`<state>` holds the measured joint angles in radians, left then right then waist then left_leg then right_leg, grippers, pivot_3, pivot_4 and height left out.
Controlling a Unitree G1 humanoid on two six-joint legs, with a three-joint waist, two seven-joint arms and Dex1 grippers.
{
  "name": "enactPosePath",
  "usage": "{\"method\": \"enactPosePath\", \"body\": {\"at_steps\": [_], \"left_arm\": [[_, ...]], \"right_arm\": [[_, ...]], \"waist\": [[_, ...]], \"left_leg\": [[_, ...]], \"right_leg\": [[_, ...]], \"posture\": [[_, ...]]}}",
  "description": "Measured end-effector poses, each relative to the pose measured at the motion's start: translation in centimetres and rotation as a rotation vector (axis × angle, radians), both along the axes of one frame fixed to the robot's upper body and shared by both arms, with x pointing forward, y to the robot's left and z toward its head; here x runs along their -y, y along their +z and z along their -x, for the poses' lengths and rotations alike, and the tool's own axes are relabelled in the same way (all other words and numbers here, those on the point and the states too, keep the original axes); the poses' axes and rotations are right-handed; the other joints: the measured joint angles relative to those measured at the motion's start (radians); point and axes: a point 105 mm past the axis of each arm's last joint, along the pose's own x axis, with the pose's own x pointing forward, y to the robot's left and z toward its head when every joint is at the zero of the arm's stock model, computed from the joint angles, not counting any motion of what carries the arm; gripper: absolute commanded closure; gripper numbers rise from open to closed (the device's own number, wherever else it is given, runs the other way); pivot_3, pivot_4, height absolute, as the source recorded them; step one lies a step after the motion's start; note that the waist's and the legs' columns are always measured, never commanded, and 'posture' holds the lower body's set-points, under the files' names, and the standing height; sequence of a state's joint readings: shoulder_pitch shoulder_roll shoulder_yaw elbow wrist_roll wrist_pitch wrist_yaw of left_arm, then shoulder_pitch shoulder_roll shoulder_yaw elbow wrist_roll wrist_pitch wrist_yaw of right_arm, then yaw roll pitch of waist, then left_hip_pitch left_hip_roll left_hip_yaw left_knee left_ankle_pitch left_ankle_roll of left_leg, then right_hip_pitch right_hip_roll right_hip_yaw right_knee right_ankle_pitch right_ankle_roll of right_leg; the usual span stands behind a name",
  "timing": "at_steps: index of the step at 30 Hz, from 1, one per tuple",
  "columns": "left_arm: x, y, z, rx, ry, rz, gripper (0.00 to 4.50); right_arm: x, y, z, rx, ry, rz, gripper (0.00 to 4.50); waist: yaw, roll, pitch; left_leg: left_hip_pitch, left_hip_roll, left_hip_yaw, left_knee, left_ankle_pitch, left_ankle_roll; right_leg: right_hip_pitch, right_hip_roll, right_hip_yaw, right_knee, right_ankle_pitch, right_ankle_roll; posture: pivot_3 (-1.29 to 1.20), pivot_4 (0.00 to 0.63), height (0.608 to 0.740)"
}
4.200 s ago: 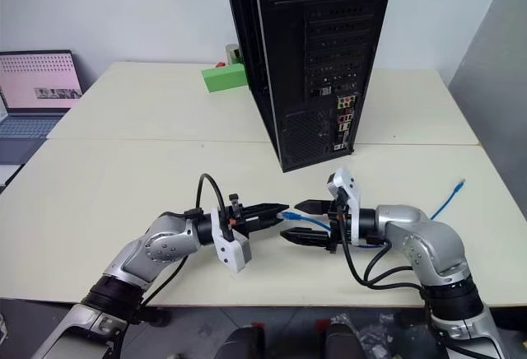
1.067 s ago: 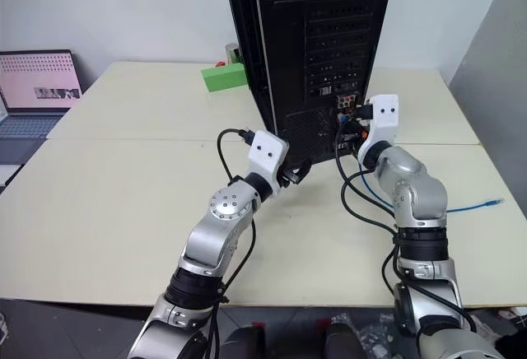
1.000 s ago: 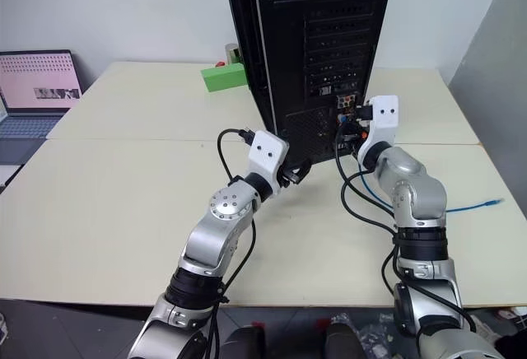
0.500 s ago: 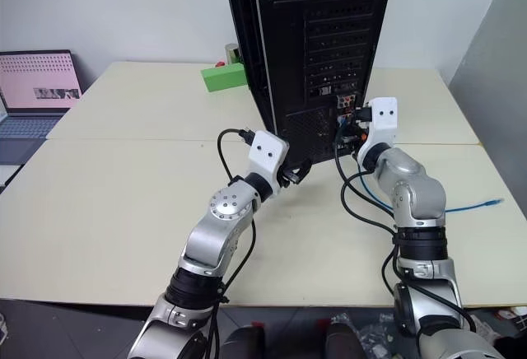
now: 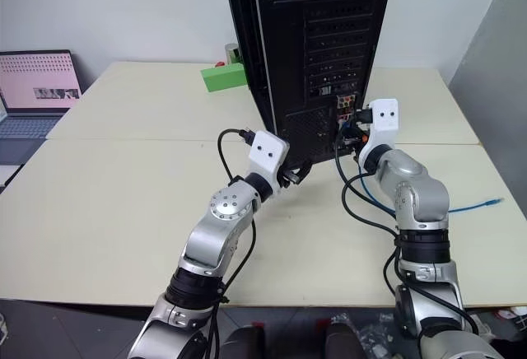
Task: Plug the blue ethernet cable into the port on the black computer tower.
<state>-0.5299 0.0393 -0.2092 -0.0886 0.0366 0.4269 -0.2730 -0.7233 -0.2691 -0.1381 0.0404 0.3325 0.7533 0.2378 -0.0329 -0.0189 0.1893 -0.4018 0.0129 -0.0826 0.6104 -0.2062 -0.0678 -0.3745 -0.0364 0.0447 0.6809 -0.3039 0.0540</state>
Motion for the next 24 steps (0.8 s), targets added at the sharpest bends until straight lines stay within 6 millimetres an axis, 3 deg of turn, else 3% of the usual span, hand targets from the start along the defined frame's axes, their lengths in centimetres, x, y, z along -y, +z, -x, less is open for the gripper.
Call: {"method": "enactPosePath", "body": {"at_steps": [24], "left_arm": [[0.06,-0.03,0.03,-0.001,-0.004,-0.001,0.67]], "right_arm": [[0.30,-0.11,-0.70,0.019,-0.013,0.016,4.50]], "waist": [[-0.002,0.000,0.000]], "left_leg": [[0.000,0.000,0.000,0.000,0.000,0.000]], "right_leg": [[0.000,0.000,0.000,0.000,0.000,0.000]], "posture": [[0.00,0.150,0.740]]}}
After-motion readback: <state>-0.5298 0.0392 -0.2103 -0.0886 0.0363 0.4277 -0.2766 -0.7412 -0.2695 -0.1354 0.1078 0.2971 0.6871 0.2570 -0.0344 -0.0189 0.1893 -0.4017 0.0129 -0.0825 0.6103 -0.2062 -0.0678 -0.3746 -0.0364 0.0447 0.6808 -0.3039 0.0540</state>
